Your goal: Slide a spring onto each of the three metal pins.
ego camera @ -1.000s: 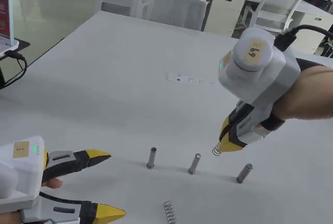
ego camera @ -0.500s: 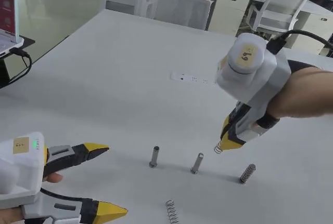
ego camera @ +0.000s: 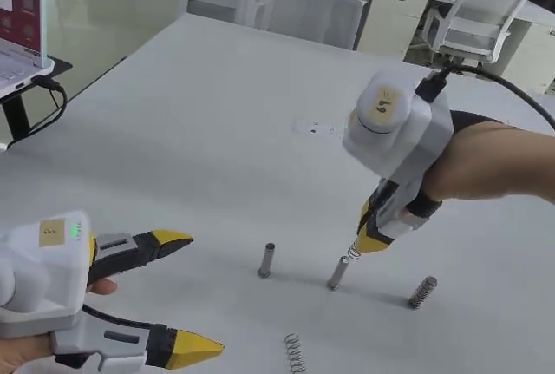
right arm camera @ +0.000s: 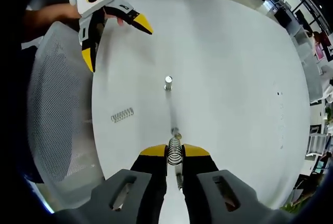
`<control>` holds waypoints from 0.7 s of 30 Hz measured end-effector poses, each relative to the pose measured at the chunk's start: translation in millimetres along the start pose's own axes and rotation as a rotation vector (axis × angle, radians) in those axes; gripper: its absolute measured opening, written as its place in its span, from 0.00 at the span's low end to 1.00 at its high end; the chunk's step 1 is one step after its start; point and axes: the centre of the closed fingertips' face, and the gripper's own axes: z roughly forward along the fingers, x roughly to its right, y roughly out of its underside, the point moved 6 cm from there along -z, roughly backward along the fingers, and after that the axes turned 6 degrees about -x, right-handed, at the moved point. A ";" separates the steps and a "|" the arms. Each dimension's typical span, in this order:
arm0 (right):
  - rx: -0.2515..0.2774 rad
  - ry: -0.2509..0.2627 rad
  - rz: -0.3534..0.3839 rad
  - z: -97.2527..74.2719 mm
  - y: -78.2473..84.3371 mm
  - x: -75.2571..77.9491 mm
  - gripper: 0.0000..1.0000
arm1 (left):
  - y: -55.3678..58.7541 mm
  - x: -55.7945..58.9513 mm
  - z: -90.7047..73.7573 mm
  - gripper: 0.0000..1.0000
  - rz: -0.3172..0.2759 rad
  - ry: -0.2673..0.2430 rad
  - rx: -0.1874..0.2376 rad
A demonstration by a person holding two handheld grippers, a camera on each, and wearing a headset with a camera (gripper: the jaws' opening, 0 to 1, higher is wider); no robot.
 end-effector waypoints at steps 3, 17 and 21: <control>-0.001 -0.006 0.003 3.4 -0.9 1.2 0.07 | -0.2 -0.3 0.1 0.77 0.001 -0.001 0.001; -0.012 -0.022 0.010 14.7 -0.2 6.9 0.07 | 0.6 -2.2 -0.1 0.75 0.001 -0.002 -0.002; -0.012 -0.028 0.012 16.2 -1.7 9.1 0.07 | 0.2 -2.9 -0.9 0.74 -0.001 -0.002 0.001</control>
